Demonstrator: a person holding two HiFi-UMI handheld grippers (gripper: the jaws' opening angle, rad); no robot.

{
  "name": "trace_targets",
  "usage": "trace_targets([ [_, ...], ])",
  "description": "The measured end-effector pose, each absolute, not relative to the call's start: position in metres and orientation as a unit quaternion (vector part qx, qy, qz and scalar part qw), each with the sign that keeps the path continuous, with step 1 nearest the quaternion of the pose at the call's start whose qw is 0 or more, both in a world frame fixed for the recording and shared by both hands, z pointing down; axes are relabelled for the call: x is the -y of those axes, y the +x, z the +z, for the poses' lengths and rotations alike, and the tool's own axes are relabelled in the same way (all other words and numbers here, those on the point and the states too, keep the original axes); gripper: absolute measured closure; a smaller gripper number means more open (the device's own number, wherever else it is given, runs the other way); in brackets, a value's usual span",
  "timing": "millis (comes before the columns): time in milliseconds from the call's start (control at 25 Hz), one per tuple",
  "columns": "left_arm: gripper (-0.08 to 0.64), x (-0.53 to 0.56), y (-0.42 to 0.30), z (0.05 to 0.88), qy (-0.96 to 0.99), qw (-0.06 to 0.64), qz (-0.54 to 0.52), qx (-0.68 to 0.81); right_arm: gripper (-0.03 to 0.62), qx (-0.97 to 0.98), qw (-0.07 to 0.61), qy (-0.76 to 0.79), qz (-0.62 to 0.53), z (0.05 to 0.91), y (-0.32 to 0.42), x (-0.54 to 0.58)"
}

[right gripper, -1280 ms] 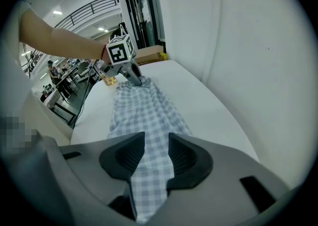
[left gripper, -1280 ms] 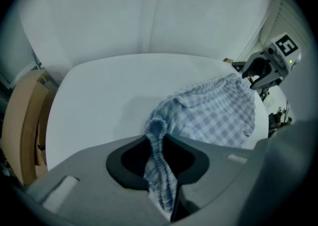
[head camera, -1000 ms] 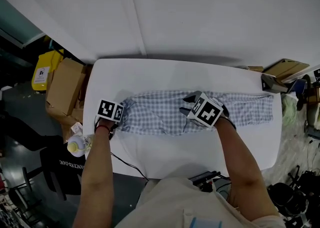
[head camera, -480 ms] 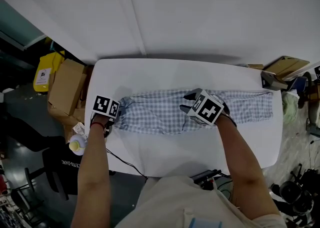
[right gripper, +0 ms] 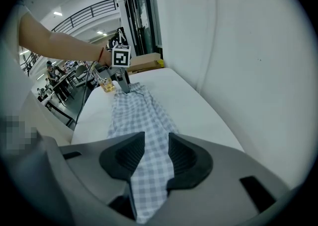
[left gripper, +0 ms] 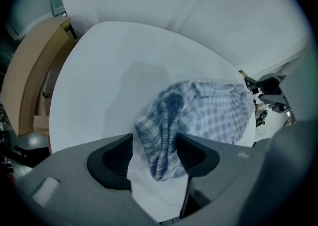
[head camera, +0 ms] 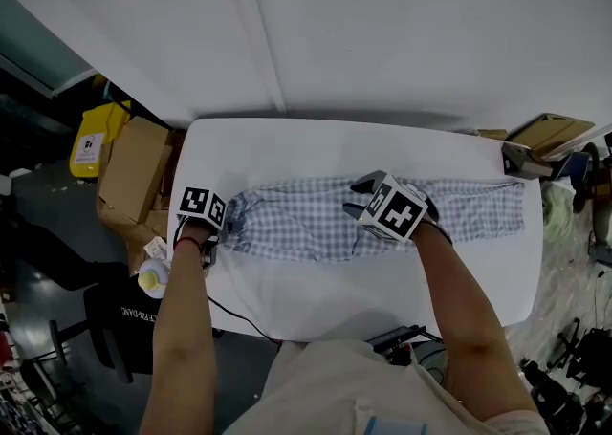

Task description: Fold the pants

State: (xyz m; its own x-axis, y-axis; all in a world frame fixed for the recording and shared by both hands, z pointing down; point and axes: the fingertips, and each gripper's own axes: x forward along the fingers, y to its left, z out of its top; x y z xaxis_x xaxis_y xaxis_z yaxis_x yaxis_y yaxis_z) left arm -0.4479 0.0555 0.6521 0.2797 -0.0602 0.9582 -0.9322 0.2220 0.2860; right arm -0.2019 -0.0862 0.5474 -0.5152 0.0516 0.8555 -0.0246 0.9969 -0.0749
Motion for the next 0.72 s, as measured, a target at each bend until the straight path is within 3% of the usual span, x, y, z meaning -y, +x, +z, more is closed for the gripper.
trace_targets([
  [200,0.296,-0.055,-0.45,0.657,0.506,0.617,0.352,0.489,0.433,0.867,0.496,-0.01,0.038,0.553,-0.2,0.087],
  [480,0.331,-0.057,-0.45,0.658,0.521,0.564,0.384,0.513,0.434,0.868,0.496,-0.008,0.039,0.553,-0.203,0.088],
  [560,0.443,-0.051,-0.439,0.656,0.535,0.563,0.362,0.515,0.434,0.866,0.498,-0.005,0.041,0.553,-0.199,0.091],
  [720,0.476,-0.046,-0.433,0.654,0.533,0.555,0.359,0.528,0.434,0.866,0.498,0.004,0.045,0.552,-0.189,0.097],
])
